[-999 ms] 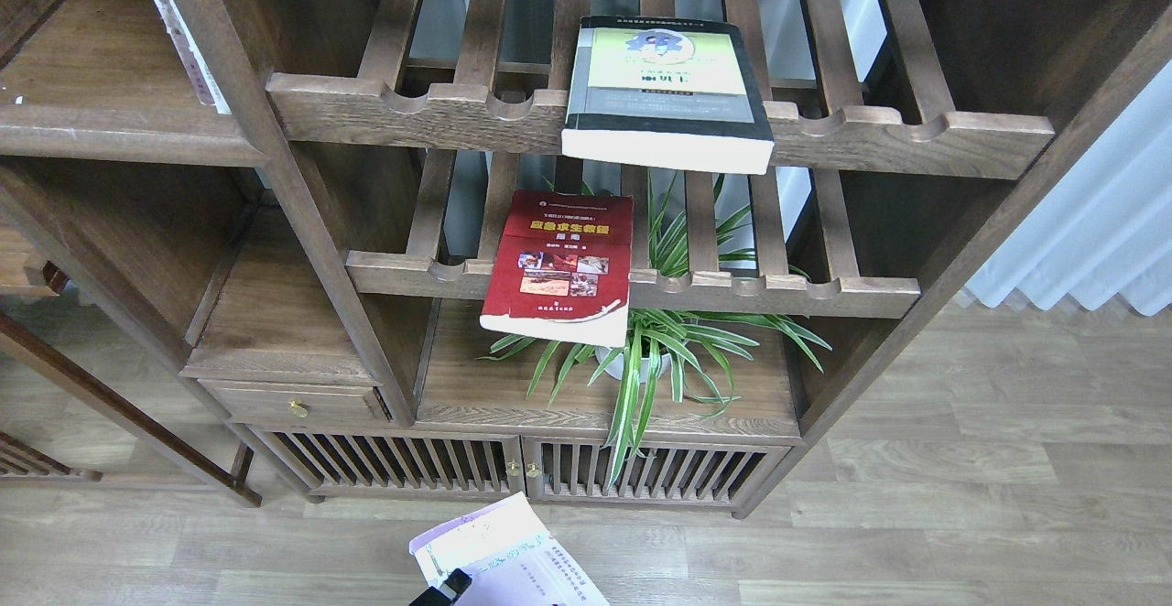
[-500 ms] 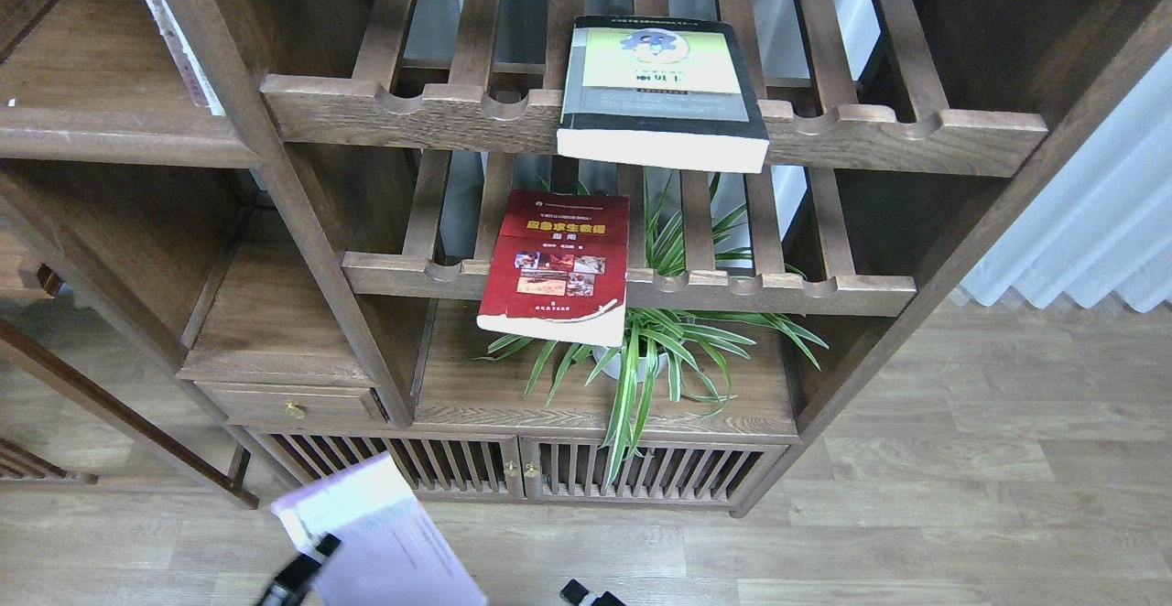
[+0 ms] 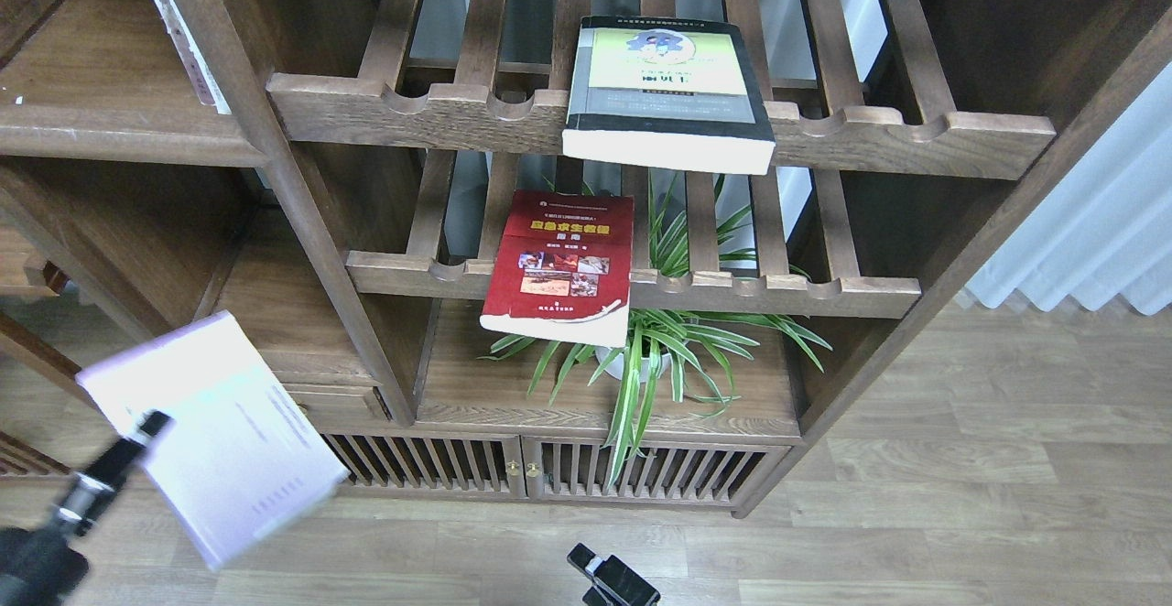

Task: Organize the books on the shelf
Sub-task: 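Carry the white booklet with the left gripper to the side bookshelf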

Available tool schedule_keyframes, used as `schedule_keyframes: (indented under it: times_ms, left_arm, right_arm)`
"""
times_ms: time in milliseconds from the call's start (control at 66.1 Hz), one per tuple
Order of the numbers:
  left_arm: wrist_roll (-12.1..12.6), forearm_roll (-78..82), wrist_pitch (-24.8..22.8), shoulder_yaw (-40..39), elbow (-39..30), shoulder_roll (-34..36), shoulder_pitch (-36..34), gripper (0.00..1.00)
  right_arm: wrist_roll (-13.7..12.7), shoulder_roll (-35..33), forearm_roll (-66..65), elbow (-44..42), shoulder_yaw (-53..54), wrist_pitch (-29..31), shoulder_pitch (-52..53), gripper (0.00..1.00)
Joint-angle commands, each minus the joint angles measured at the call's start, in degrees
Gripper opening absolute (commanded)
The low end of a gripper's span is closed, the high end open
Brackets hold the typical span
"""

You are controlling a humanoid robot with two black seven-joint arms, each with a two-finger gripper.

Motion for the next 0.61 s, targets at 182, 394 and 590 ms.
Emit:
schedule_keyframes:
  times_ms: [182, 394, 590]
  left_arm:
    - [4.66, 0.1, 0.0, -17.59, -0.18, 4.41, -0.28, 0.05]
    - [11.25, 0.45, 0.0, -23.83, -0.01, 5.99, -4.93, 0.05]
    - [16.0, 4.58, 0.0, -25.33, 1.23, 9.59, -16.79, 0.05]
  right_arm:
    - [0.02, 0.0, 0.27, -1.63, 0.0, -0.01, -0.19, 0.98]
    - [0.02, 0.0, 0.27, -1.81, -0.08, -0.01, -0.1, 0.98]
    - [0.02, 0.0, 0.27, -1.81, -0.08, -0.01, -0.45, 0.98]
